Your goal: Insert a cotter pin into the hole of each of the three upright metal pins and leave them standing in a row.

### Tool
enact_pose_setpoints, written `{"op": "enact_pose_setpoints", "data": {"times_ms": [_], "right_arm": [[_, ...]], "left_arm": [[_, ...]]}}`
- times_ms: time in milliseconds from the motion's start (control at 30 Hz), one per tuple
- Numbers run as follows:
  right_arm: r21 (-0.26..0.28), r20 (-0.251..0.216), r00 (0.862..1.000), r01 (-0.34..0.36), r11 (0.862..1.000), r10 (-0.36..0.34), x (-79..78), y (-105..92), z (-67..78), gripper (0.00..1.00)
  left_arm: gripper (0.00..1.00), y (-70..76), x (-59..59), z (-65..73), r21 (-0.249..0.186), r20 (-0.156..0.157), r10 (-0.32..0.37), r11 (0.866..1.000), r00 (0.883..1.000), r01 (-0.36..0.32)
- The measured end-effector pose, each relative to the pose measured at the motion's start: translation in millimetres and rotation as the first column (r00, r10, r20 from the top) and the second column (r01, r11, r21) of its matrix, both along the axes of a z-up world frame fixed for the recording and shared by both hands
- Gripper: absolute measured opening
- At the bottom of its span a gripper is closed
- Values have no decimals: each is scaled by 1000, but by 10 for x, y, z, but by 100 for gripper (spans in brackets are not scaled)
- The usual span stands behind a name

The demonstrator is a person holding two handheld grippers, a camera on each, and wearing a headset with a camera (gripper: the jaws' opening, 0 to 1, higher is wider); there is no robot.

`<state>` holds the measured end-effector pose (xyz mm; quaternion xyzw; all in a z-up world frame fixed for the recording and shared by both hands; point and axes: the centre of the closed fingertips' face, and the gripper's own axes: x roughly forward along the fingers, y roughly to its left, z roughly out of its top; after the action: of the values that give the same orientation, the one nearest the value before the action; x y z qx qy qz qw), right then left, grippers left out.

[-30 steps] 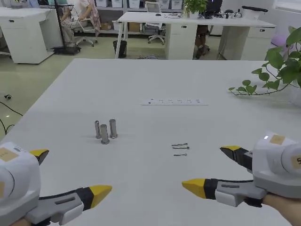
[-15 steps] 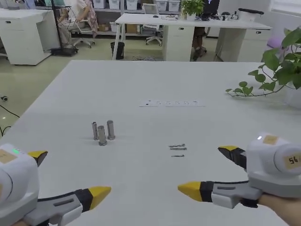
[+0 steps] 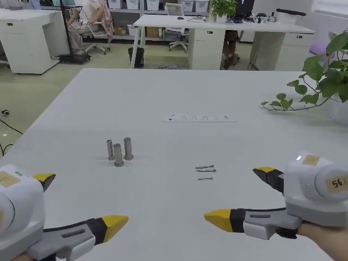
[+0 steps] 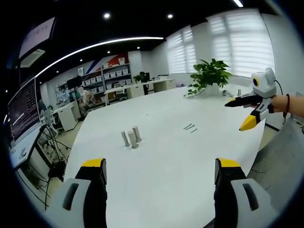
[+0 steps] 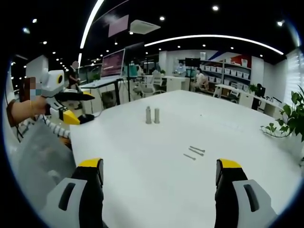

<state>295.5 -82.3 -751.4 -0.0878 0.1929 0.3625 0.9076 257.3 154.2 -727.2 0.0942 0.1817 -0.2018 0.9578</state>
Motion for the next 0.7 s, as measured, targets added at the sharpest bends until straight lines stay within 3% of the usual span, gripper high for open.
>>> {"op": "enact_pose_setpoints", "data": {"times_ms": [700], "right_arm": [[21,6,1000,4,1000,-4,6,-4,42,96]], "left_arm": [[90,80,-17,-13,-3,-1,17,1000,1000,-17]]}}
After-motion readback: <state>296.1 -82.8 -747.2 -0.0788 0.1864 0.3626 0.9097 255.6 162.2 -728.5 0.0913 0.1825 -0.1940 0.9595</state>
